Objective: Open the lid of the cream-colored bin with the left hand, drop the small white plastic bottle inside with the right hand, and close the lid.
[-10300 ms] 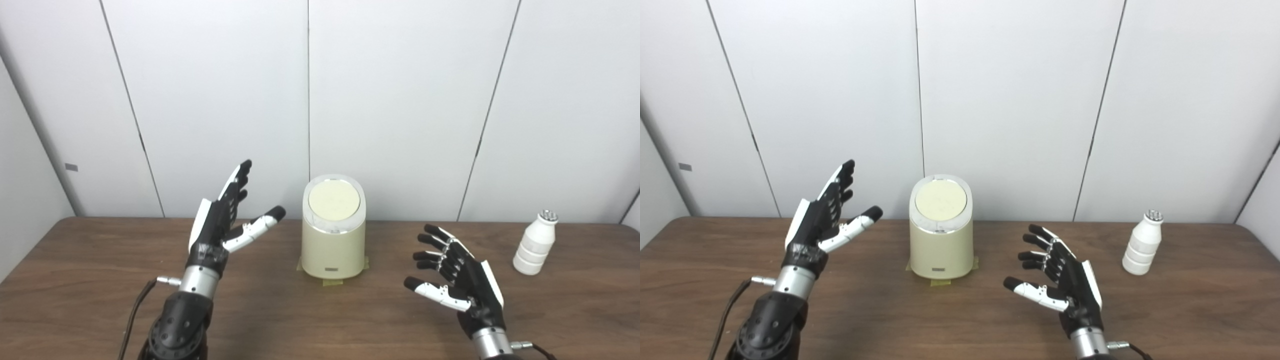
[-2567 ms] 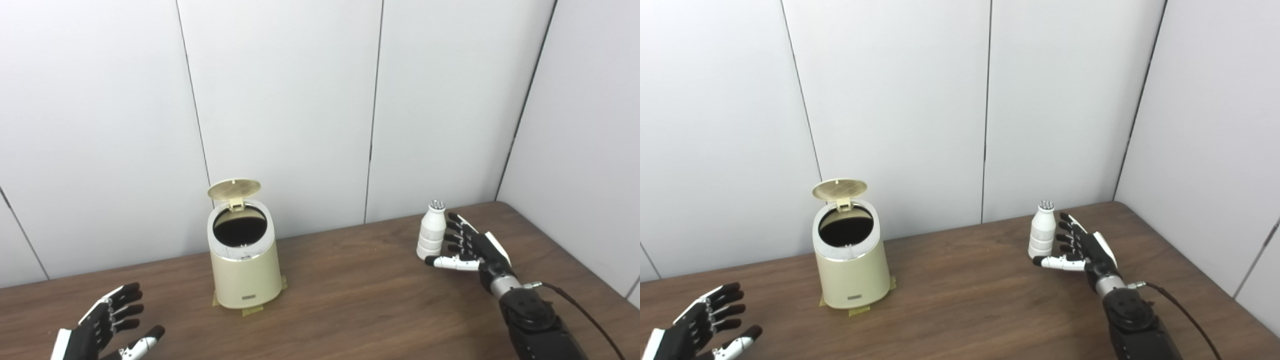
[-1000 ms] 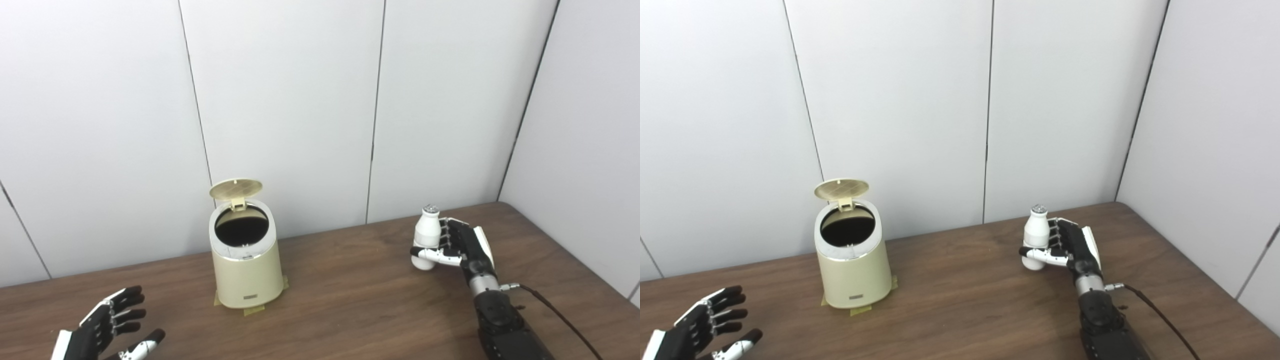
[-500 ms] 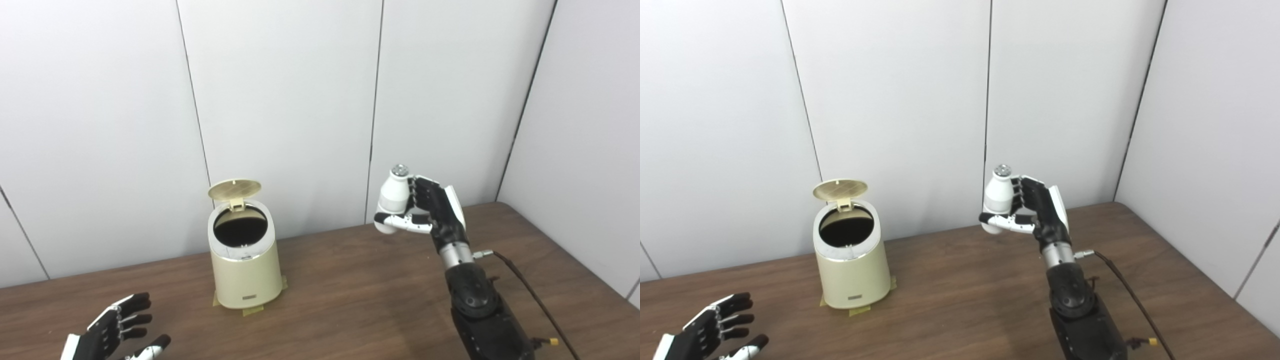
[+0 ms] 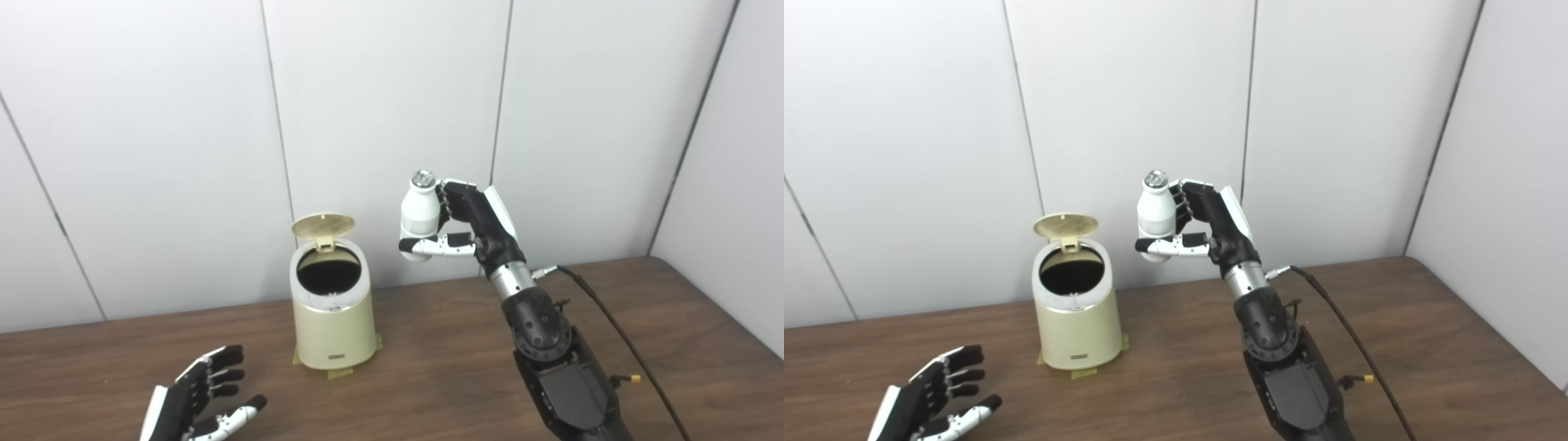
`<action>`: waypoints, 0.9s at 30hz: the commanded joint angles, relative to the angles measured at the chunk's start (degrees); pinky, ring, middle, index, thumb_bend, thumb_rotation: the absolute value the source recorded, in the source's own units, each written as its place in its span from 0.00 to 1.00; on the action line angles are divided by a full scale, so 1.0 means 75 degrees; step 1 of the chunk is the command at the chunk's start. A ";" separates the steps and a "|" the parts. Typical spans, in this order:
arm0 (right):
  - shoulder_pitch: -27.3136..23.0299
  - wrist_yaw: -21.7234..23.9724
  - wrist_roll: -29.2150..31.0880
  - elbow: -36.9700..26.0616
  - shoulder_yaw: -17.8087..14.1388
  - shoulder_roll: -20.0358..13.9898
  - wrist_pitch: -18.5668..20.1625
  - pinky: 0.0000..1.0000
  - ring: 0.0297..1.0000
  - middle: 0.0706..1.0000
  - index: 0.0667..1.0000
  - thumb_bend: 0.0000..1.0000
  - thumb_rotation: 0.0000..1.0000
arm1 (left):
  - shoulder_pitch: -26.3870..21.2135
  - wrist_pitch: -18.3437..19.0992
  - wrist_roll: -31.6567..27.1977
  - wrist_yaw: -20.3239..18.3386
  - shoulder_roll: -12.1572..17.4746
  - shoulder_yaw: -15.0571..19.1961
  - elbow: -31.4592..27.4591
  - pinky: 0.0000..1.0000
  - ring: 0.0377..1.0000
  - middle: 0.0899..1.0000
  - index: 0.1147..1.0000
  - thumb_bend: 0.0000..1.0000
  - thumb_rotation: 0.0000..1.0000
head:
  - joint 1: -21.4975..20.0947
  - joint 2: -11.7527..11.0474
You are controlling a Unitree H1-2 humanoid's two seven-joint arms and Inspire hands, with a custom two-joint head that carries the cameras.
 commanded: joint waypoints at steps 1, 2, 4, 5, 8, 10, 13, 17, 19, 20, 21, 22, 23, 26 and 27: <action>-0.0519 0.0022 0.0200 -0.0267 -0.0042 0.0219 0.0105 0.33 0.38 0.45 0.47 0.52 0.00 | -0.0343 -0.0352 0.0094 0.0160 -0.0075 -0.0051 -0.0064 0.69 0.72 0.76 0.75 0.69 0.00 | 0.0112 -0.0011; -0.0541 0.0052 0.0256 -0.0265 -0.0028 0.0333 0.0124 0.32 0.38 0.45 0.47 0.52 0.00 | -0.0348 -0.0345 0.0122 0.0201 -0.0112 -0.0077 -0.0049 0.69 0.72 0.76 0.75 0.69 0.00 | 0.0210 -0.0011; -0.0587 0.0058 0.0267 -0.0176 0.0038 0.0505 -0.0011 0.31 0.37 0.45 0.48 0.52 0.00 | -0.0363 -0.0376 0.0151 0.0264 -0.0174 -0.0116 0.0003 0.70 0.73 0.76 0.75 0.70 0.00 | 0.0338 -0.0009; -0.0608 0.0042 0.0243 -0.0165 0.0066 0.0605 0.0018 0.31 0.37 0.45 0.49 0.52 0.00 | -0.0378 -0.0454 0.0185 0.0296 -0.0201 -0.0141 0.0051 0.70 0.73 0.76 0.75 0.71 0.00 | 0.0407 -0.0009; -0.0656 0.0018 0.0268 -0.0155 0.0113 0.0901 0.0163 0.31 0.37 0.44 0.49 0.52 0.00 | -0.0408 -0.0578 0.0242 0.0371 -0.0285 -0.0185 0.0121 0.68 0.73 0.77 0.75 0.72 0.00 | 0.0530 0.0000; -0.0683 -0.0019 0.0115 -0.0112 0.0202 0.1000 0.0188 0.31 0.37 0.44 0.49 0.52 0.00 | -0.0414 -0.0562 0.0275 0.0410 -0.0328 -0.0202 0.0121 0.67 0.73 0.77 0.75 0.72 0.00 | 0.0573 0.0005; -0.0709 -0.0038 0.0012 -0.0074 0.0284 0.1139 0.0329 0.32 0.37 0.43 0.49 0.52 0.00 | -0.0423 -0.0512 0.0264 0.0453 -0.0370 -0.0222 0.0115 0.68 0.73 0.77 0.75 0.72 0.00 | 0.0637 0.0012; -0.0752 -0.0099 -0.0055 0.0055 0.0333 0.1304 0.0461 0.33 0.38 0.43 0.49 0.52 0.00 | -0.0418 -0.0461 0.0156 0.0425 -0.0413 -0.0237 0.0070 0.70 0.75 0.78 0.76 0.70 0.00 | 0.0738 0.0011; -0.0783 -0.0121 -0.0013 0.0233 0.0315 0.1384 0.0357 0.34 0.38 0.43 0.49 0.51 0.00 | -0.0406 -0.0434 0.0154 0.0420 -0.0427 -0.0248 0.0031 0.70 0.75 0.78 0.76 0.70 0.00 | 0.0793 0.0020; -0.0793 -0.0124 0.0006 0.0287 0.0301 0.1406 0.0321 0.34 0.38 0.43 0.49 0.50 0.00 | -0.0402 -0.0426 0.0160 0.0423 -0.0432 -0.0252 0.0019 0.71 0.75 0.78 0.76 0.71 0.01 | 0.0803 0.0022; -0.0830 -0.0146 -0.0018 0.0392 0.0305 0.1437 0.0328 0.33 0.38 0.43 0.49 0.50 0.00 | -0.0405 -0.0434 0.0146 0.0424 -0.0437 -0.0249 0.0021 0.71 0.75 0.78 0.76 0.71 0.01 | 0.0821 0.0030; -0.0870 -0.0160 -0.0009 0.0505 0.0296 0.1471 0.0318 0.33 0.38 0.44 0.50 0.50 0.00 | -0.0406 -0.0429 0.0137 0.0427 -0.0444 -0.0246 0.0013 0.70 0.75 0.78 0.76 0.71 0.01 | 0.0832 0.0036; -0.0897 -0.0168 -0.0002 0.0583 0.0288 0.1493 0.0308 0.32 0.38 0.44 0.50 0.50 0.00 | -0.0407 -0.0424 0.0132 0.0430 -0.0450 -0.0245 0.0005 0.70 0.75 0.78 0.76 0.71 0.00 | 0.0840 0.0036; -0.1015 -0.0192 0.0057 0.0860 0.0245 0.1569 0.0287 0.32 0.37 0.44 0.50 0.49 0.00 | -0.0406 -0.0387 0.0212 0.0490 -0.0478 -0.0257 -0.0023 0.68 0.74 0.77 0.75 0.72 0.00 | 0.0882 0.0040; -0.1061 -0.0193 0.0073 0.0964 0.0240 0.1587 0.0237 0.32 0.37 0.44 0.50 0.49 0.00 | -0.0404 -0.0363 0.0229 0.0498 -0.0484 -0.0264 -0.0040 0.67 0.73 0.76 0.75 0.72 0.00 | 0.0909 0.0043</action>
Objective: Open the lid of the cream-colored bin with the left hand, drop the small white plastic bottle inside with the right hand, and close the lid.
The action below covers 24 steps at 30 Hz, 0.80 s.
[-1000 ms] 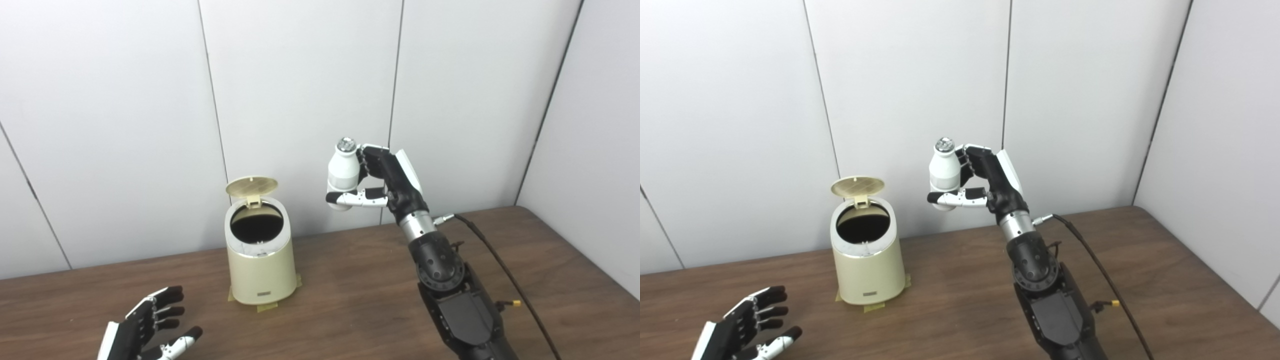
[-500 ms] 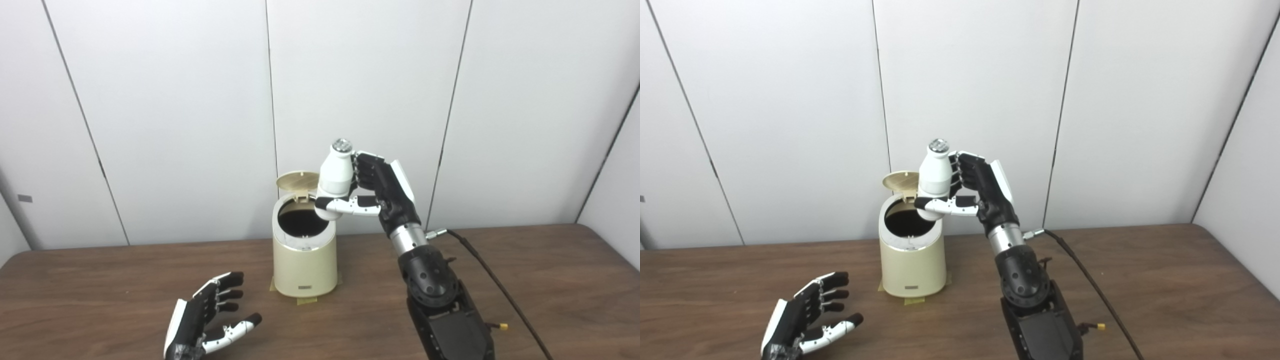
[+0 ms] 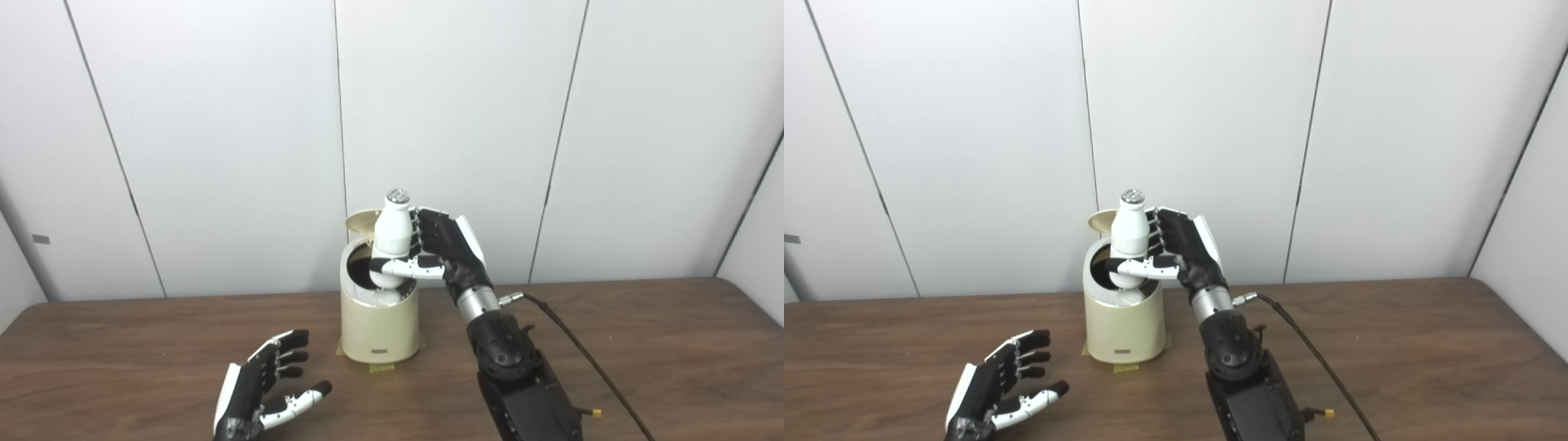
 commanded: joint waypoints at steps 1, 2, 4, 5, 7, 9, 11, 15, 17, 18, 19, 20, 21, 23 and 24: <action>-0.0633 -0.0149 0.0032 -0.0015 -0.0026 0.0027 -0.0412 0.31 0.37 0.44 0.50 0.49 0.00 | -0.0354 -0.0078 0.0033 0.0084 -0.0059 -0.0022 -0.0287 0.68 0.74 0.77 0.75 0.71 0.00 | 0.0015 0.0002; -0.0667 -0.0164 0.0007 0.0070 -0.0009 0.0020 -0.0513 0.31 0.37 0.44 0.51 0.49 0.00 | -0.0352 -0.0057 0.0038 0.0085 -0.0065 -0.0026 -0.0302 0.68 0.74 0.77 0.75 0.71 0.00 | 0.0024 0.0006; -0.0753 -0.0216 -0.0088 0.0300 0.0049 -0.0024 -0.0815 0.30 0.37 0.44 0.51 0.49 0.00 | -0.0353 -0.0055 0.0018 0.0085 -0.0086 -0.0025 -0.0306 0.69 0.75 0.77 0.75 0.71 0.00 | 0.0052 0.0020; -0.0812 -0.0215 -0.0086 0.0436 0.0062 -0.0040 -0.0947 0.30 0.37 0.45 0.51 0.49 0.00 | -0.0352 -0.0049 0.0020 0.0091 -0.0097 -0.0026 -0.0315 0.69 0.75 0.77 0.75 0.71 0.00 | 0.0059 0.0028; -0.0931 -0.0192 -0.0054 0.0690 0.0067 -0.0064 -0.1119 0.30 0.37 0.44 0.51 0.49 0.00 | -0.0344 -0.0026 0.0064 0.0121 -0.0126 -0.0035 -0.0346 0.68 0.74 0.76 0.75 0.70 0.00 | 0.0095 0.0039; -0.1046 -0.0189 -0.0057 0.0903 0.0078 -0.0084 -0.1208 0.31 0.37 0.44 0.51 0.49 0.00 | -0.0342 -0.0020 0.0143 0.0164 -0.0141 -0.0054 -0.0356 0.67 0.73 0.76 0.75 0.70 0.00 | 0.0118 0.0045; -0.1141 -0.0229 -0.0128 0.1066 0.0109 -0.0105 -0.1300 0.30 0.37 0.44 0.51 0.49 0.00 | -0.0346 -0.0044 0.0180 0.0187 -0.0155 -0.0071 -0.0347 0.67 0.73 0.76 0.75 0.70 0.00 | 0.0150 0.0059; -0.1290 -0.0298 -0.0219 0.1343 0.0149 -0.0124 -0.1450 0.30 0.38 0.44 0.51 0.49 0.00 | -0.0356 -0.0105 0.0146 0.0179 -0.0180 -0.0084 -0.0312 0.67 0.73 0.77 0.75 0.70 0.00 | 0.0182 0.0070; -0.1342 -0.0372 -0.0263 0.1482 0.0152 -0.0129 -0.1563 0.30 0.37 0.44 0.51 0.49 0.00 | -0.0356 -0.0111 0.0134 0.0167 -0.0190 -0.0092 -0.0317 0.68 0.73 0.77 0.75 0.70 0.00 | 0.0201 0.0073; -0.1368 -0.0426 -0.0297 0.1565 0.0159 -0.0136 -0.1647 0.30 0.37 0.44 0.51 0.49 0.00 | -0.0354 -0.0102 0.0144 0.0167 -0.0191 -0.0097 -0.0324 0.68 0.74 0.77 0.75 0.70 0.00 | 0.0215 0.0079; -0.1390 -0.0479 -0.0340 0.1640 0.0171 -0.0146 -0.1726 0.30 0.37 0.44 0.51 0.49 0.00 | -0.0348 -0.0078 0.0158 0.0169 -0.0194 -0.0101 -0.0344 0.69 0.74 0.77 0.75 0.70 0.00 | 0.0224 0.0083; -0.1411 -0.0529 -0.0381 0.1720 0.0186 -0.0159 -0.1817 0.31 0.37 0.43 0.51 0.49 0.00 | -0.0341 -0.0063 0.0149 0.0162 -0.0198 -0.0101 -0.0360 0.69 0.74 0.77 0.75 0.71 0.00 | 0.0224 0.0083; -0.1428 -0.0565 -0.0406 0.1808 0.0196 -0.0176 -0.1952 0.31 0.37 0.43 0.51 0.49 0.00 | -0.0335 -0.0065 0.0131 0.0150 -0.0200 -0.0101 -0.0367 0.70 0.74 0.77 0.75 0.70 0.00 | 0.0234 0.0091; -0.1455 -0.0627 -0.0454 0.1971 0.0224 -0.0215 -0.2224 0.31 0.37 0.43 0.51 0.49 0.00 | -0.0330 -0.0059 0.0114 0.0143 -0.0204 -0.0100 -0.0367 0.70 0.74 0.77 0.76 0.70 0.00 | 0.0234 0.0091; -0.1469 -0.0655 -0.0469 0.2059 0.0238 -0.0240 -0.2387 0.31 0.38 0.43 0.51 0.49 0.00 | -0.0326 -0.0047 0.0118 0.0147 -0.0209 -0.0100 -0.0377 0.70 0.74 0.77 0.76 0.70 0.00 | 0.0246 0.0111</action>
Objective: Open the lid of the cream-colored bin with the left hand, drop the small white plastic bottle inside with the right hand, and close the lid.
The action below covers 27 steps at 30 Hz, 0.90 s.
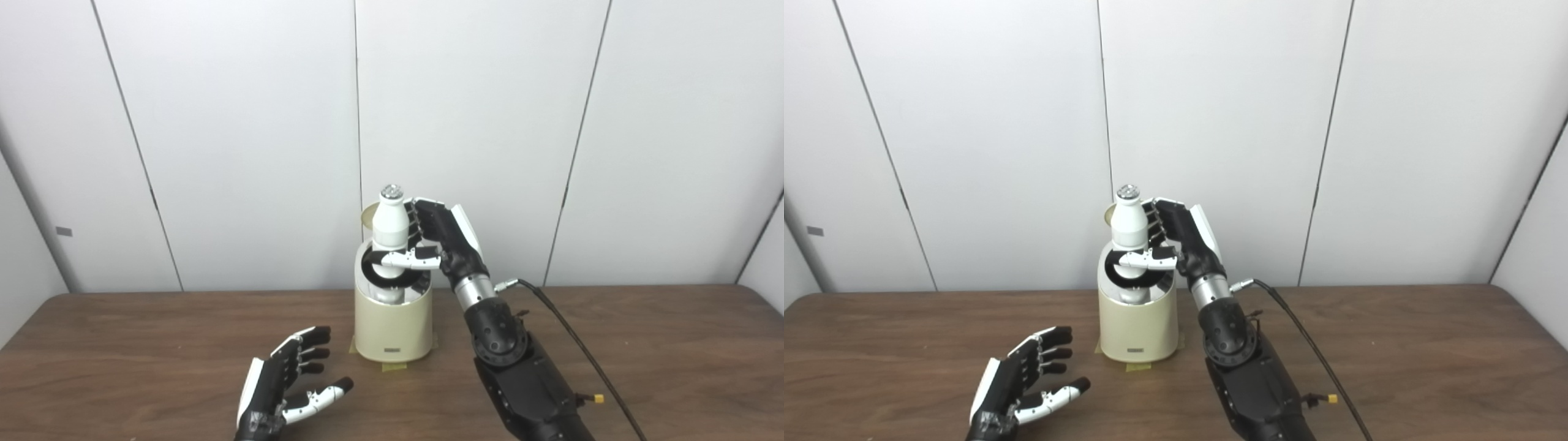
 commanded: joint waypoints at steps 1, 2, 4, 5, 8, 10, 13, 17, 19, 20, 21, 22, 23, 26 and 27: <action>-0.0543 -0.0167 -0.0041 -0.0002 0.0002 -0.0131 -0.0676 0.31 0.38 0.43 0.50 0.49 0.00 | -0.0323 -0.0103 0.0018 0.0068 -0.0021 -0.0008 -0.0338 0.69 0.74 0.77 0.75 0.70 0.00 | 0.0003 0.0017; -0.0557 -0.0230 -0.0098 0.0083 0.0025 -0.0161 -0.0831 0.32 0.38 0.43 0.50 0.49 0.00 | -0.0319 -0.0094 0.0012 0.0067 -0.0026 -0.0006 -0.0348 0.68 0.74 0.77 0.75 0.70 0.00 | 0.0003 0.0017; -0.0584 -0.0327 -0.0181 0.0242 0.0060 -0.0211 -0.1127 0.33 0.38 0.43 0.50 0.50 0.00 | -0.0313 -0.0084 0.0018 0.0072 -0.0033 -0.0007 -0.0366 0.67 0.74 0.76 0.75 0.70 0.00 | 0.0008 0.0031; -0.0601 -0.0385 -0.0239 0.0335 0.0082 -0.0242 -0.1292 0.34 0.38 0.43 0.50 0.50 0.00 | -0.0311 -0.0086 0.0025 0.0076 -0.0035 -0.0008 -0.0367 0.67 0.74 0.76 0.75 0.71 0.00 | 0.0012 0.0043; -0.0667 -0.0507 -0.0332 0.0664 0.0116 -0.0338 -0.1768 0.35 0.39 0.43 0.50 0.50 0.00 | -0.0303 -0.0060 0.0071 0.0085 -0.0031 -0.0019 -0.0393 0.67 0.73 0.76 0.75 0.71 0.00 | 0.0009 0.0066; -0.0700 -0.0620 -0.0412 0.0818 0.0155 -0.0398 -0.1948 0.35 0.39 0.44 0.50 0.50 0.00 | -0.0295 -0.0058 0.0072 0.0077 -0.0023 -0.0021 -0.0397 0.68 0.74 0.76 0.75 0.71 0.00 | 0.0005 0.0080; -0.0715 -0.0736 -0.0455 0.0921 0.0205 -0.0490 -0.1999 0.36 0.39 0.44 0.50 0.50 0.00 | -0.0289 -0.0066 0.0068 0.0061 -0.0006 -0.0028 -0.0379 0.68 0.74 0.76 0.75 0.71 0.01 | -0.0005 0.0092; -0.0735 -0.0839 -0.0451 0.1007 0.0300 -0.0585 -0.2003 0.36 0.39 0.44 0.50 0.50 0.00 | -0.0280 -0.0057 0.0017 0.0022 0.0003 -0.0027 -0.0386 0.70 0.74 0.77 0.76 0.71 0.01 | -0.0008 0.0108; -0.0736 -0.0865 -0.0423 0.1020 0.0360 -0.0638 -0.1998 0.36 0.38 0.44 0.50 0.50 0.00 | -0.0281 -0.0067 0.0024 0.0020 0.0004 -0.0030 -0.0382 0.70 0.74 0.76 0.75 0.71 0.02 | -0.0004 0.0128; -0.0734 -0.0888 -0.0415 0.1022 0.0394 -0.0664 -0.1998 0.36 0.38 0.44 0.50 0.50 0.00 | -0.0283 -0.0076 0.0021 0.0014 0.0007 -0.0034 -0.0378 0.70 0.74 0.77 0.75 0.71 0.02 | -0.0004 0.0128; -0.0733 -0.0902 -0.0389 0.1027 0.0422 -0.0684 -0.1998 0.36 0.38 0.44 0.50 0.50 0.00 | -0.0284 -0.0084 0.0020 0.0014 0.0007 -0.0035 -0.0371 0.71 0.74 0.77 0.75 0.71 0.02 | -0.0004 0.0128; -0.0733 -0.0917 -0.0374 0.1037 0.0451 -0.0703 -0.1999 0.36 0.38 0.44 0.50 0.50 0.00 | -0.0285 -0.0087 0.0007 0.0010 0.0004 -0.0034 -0.0366 0.71 0.74 0.77 0.75 0.71 0.02 | -0.0004 0.0128; -0.0734 -0.0896 -0.0375 0.1047 0.0461 -0.0720 -0.2000 0.36 0.38 0.44 0.50 0.50 0.00 | -0.0283 -0.0082 -0.0001 0.0008 0.0000 -0.0034 -0.0374 0.71 0.74 0.77 0.75 0.71 0.02 | 0.0010 0.0141; -0.0753 -0.0585 -0.0442 0.1087 0.0544 -0.0809 -0.1976 0.35 0.40 0.45 0.49 0.50 0.00 | -0.0279 -0.0035 0.0026 0.0019 -0.0002 -0.0038 -0.0398 0.70 0.74 0.77 0.75 0.71 0.02 | 0.0023 0.0155; -0.0754 -0.0362 -0.0464 0.1061 0.0615 -0.0861 -0.1864 0.34 0.41 0.48 0.50 0.50 0.00 | -0.0279 -0.0027 0.0037 0.0024 -0.0002 -0.0039 -0.0399 0.70 0.74 0.77 0.76 0.71 0.02 | 0.0023 0.0155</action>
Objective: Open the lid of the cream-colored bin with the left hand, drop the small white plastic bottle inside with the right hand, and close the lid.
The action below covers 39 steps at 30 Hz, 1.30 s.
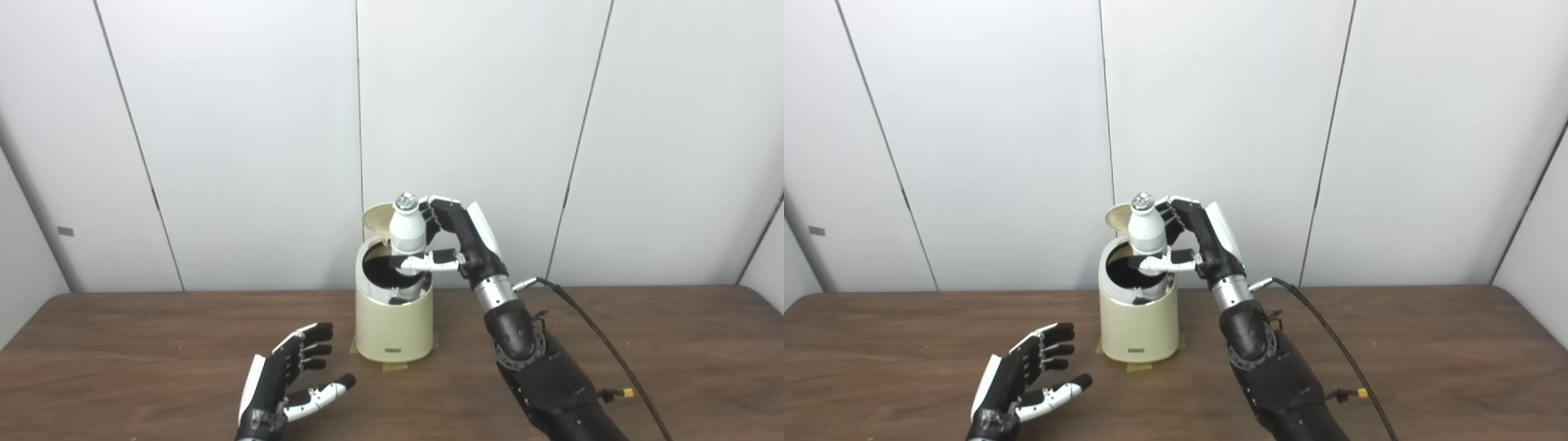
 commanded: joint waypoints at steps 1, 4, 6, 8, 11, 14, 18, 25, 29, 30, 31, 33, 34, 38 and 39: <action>-0.0481 0.0390 -0.0060 -0.0213 0.0105 -0.0200 0.0037 0.36 0.40 0.49 0.49 0.51 0.00 | -0.0281 -0.0062 0.0044 0.0047 0.0010 -0.0021 -0.0237 0.70 0.74 0.77 0.76 0.71 0.01 | 0.0011 0.0002; -0.0383 0.0818 0.0025 -0.0465 0.0123 -0.0211 0.0444 0.39 0.53 0.71 0.69 0.79 0.00 | -0.0284 -0.0058 0.0002 0.0026 0.0006 -0.0018 -0.0242 0.71 0.75 0.77 0.76 0.70 0.01 | 0.0020 0.0019; -0.0308 0.0956 0.0051 -0.0614 0.0089 -0.0207 0.0567 0.41 0.56 0.75 0.71 0.84 0.00 | -0.0280 -0.0027 0.0032 0.0046 0.0002 -0.0020 -0.0255 0.71 0.75 0.77 0.76 0.71 0.01 | 0.0030 0.0034; -0.0251 0.1042 0.0034 -0.0716 0.0069 -0.0217 0.0649 0.42 0.57 0.76 0.71 0.84 0.00 | -0.0273 0.0000 0.0066 0.0056 0.0008 -0.0028 -0.0271 0.71 0.75 0.77 0.75 0.71 0.01 | 0.0028 0.0041; -0.0209 0.1110 0.0009 -0.0797 0.0035 -0.0222 0.0720 0.42 0.57 0.76 0.71 0.84 0.00 | -0.0265 0.0032 0.0066 0.0059 0.0010 -0.0033 -0.0299 0.70 0.75 0.77 0.76 0.70 0.00 | 0.0026 0.0050; -0.0177 0.1178 0.0022 -0.0859 0.0006 -0.0236 0.0785 0.43 0.58 0.77 0.71 0.83 0.00 | -0.0261 0.0091 0.0049 0.0044 0.0011 -0.0035 -0.0329 0.68 0.75 0.77 0.75 0.71 0.00 | 0.0019 0.0067; -0.0116 0.1253 -0.0030 -0.0993 0.0016 -0.0275 0.0942 0.44 0.58 0.76 0.69 0.82 0.00 | -0.0263 0.0082 0.0042 0.0028 0.0025 -0.0040 -0.0327 0.68 0.75 0.77 0.76 0.70 0.00 | 0.0013 0.0076; -0.0010 0.1318 0.0020 -0.1123 -0.0027 -0.0315 0.0908 0.43 0.55 0.72 0.68 0.82 0.00 | -0.0270 0.0034 0.0049 0.0051 0.0022 -0.0034 -0.0297 0.69 0.74 0.76 0.75 0.71 0.00 | -0.0005 0.0065; 0.0217 0.1186 0.0239 -0.1525 -0.0274 -0.0295 0.0594 0.40 0.52 0.67 0.65 0.82 0.00 | -0.0253 0.0024 0.0057 0.0035 0.0045 -0.0039 -0.0327 0.68 0.74 0.75 0.75 0.70 0.00 | -0.0011 0.0083; 0.0309 0.1159 0.0336 -0.1684 -0.0373 -0.0282 0.0505 0.37 0.48 0.64 0.63 0.82 0.01 | -0.0249 0.0026 0.0066 0.0032 0.0055 -0.0041 -0.0338 0.68 0.74 0.76 0.75 0.71 0.00 | -0.0008 0.0090; 0.0372 0.1149 0.0398 -0.1794 -0.0444 -0.0270 0.0455 0.34 0.45 0.62 0.61 0.82 0.03 | -0.0246 0.0028 0.0071 0.0031 0.0062 -0.0043 -0.0345 0.68 0.74 0.76 0.75 0.71 0.00 | -0.0008 0.0090; 0.0625 0.1051 0.0688 -0.2125 -0.0722 -0.0244 0.0191 0.30 0.39 0.57 0.57 0.82 0.04 | -0.0247 0.0021 0.0033 0.0010 0.0084 -0.0033 -0.0348 0.70 0.74 0.76 0.74 0.70 0.00 | -0.0006 0.0102; 0.0700 0.1031 0.0776 -0.2214 -0.0809 -0.0234 0.0110 0.29 0.37 0.55 0.56 0.81 0.05 | -0.0247 0.0015 0.0016 0.0001 0.0092 -0.0029 -0.0347 0.70 0.74 0.76 0.74 0.70 0.00 | -0.0006 0.0103; 0.1293 0.1080 0.1398 -0.2675 -0.1296 -0.0342 0.0094 0.30 0.39 0.54 0.56 0.81 0.11 | -0.0235 0.0031 0.0012 -0.0012 0.0133 -0.0023 -0.0391 0.71 0.74 0.77 0.74 0.70 0.00 | -0.0002 0.0126; 0.1462 0.1134 0.1619 -0.2745 -0.1424 -0.0388 0.0006 0.34 0.42 0.56 0.57 0.80 0.09 | -0.0232 0.0002 -0.0004 -0.0020 0.0144 -0.0019 -0.0391 0.70 0.74 0.76 0.74 0.70 0.00 | -0.0001 0.0129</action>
